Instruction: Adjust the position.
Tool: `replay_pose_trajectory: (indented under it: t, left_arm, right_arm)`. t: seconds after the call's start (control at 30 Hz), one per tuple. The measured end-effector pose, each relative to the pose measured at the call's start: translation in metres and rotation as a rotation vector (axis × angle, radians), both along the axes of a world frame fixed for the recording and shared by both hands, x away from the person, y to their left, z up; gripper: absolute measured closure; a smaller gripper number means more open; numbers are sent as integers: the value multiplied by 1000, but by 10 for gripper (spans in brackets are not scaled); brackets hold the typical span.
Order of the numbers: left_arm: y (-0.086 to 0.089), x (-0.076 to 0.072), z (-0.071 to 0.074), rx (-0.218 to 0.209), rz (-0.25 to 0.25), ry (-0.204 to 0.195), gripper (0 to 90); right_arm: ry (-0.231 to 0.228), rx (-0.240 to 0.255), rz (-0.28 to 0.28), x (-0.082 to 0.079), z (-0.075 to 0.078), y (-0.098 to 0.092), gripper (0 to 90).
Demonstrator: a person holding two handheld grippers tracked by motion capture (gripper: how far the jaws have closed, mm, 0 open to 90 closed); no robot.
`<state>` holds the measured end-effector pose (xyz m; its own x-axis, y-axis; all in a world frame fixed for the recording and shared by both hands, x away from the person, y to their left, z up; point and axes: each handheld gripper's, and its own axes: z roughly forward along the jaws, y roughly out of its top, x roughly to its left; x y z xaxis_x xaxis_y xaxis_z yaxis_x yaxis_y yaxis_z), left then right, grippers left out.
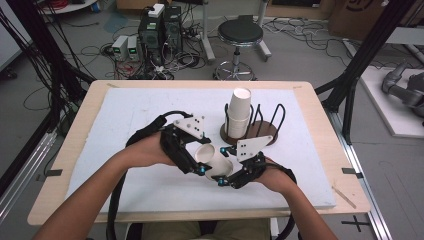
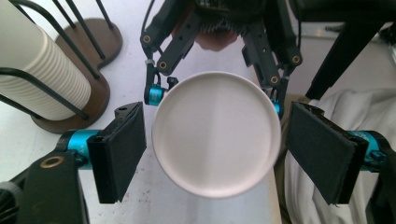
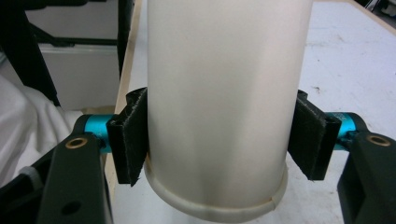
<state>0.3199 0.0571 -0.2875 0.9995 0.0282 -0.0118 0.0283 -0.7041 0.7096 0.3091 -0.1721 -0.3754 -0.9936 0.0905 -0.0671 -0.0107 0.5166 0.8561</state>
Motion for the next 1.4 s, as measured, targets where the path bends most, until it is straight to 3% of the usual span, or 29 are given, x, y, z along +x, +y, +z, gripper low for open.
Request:
replay_pose_trajectory:
  t: [0.33, 0.47, 0.77, 0.9, 0.97, 1.1, 1.27, 1.4]
  left_arm:
    - [-14, 3, -10, 85, -26, 35, 225]
    - [-15, 4, -12, 99, -47, 49, 322]
    - [-13, 5, -12, 87, -58, 50, 341]
    - [-5, 7, -12, 26, -51, 51, 341]
    - [2, 8, -13, -32, -39, 55, 341]
    - [17, 9, -19, -142, 5, 60, 341]
    - [33, 10, -28, -265, 46, 31, 340]
    - [42, 8, -38, -392, 69, 36, 341]
  right_arm:
    - [-3, -46, 15, -1, -3, 5, 311]
    - [-6, -63, 20, -2, -3, 6, 311]
    - [0, -55, 20, -2, -2, 5, 310]
    - [15, -14, 5, -3, -1, 2, 248]
    - [26, 33, -22, -2, 0, 0, 200]
    - [35, 126, -51, 1, 4, -9, 200]
    - [52, 217, -87, 2, 9, -19, 191]
    - [67, 285, -108, 2, 10, -24, 182]
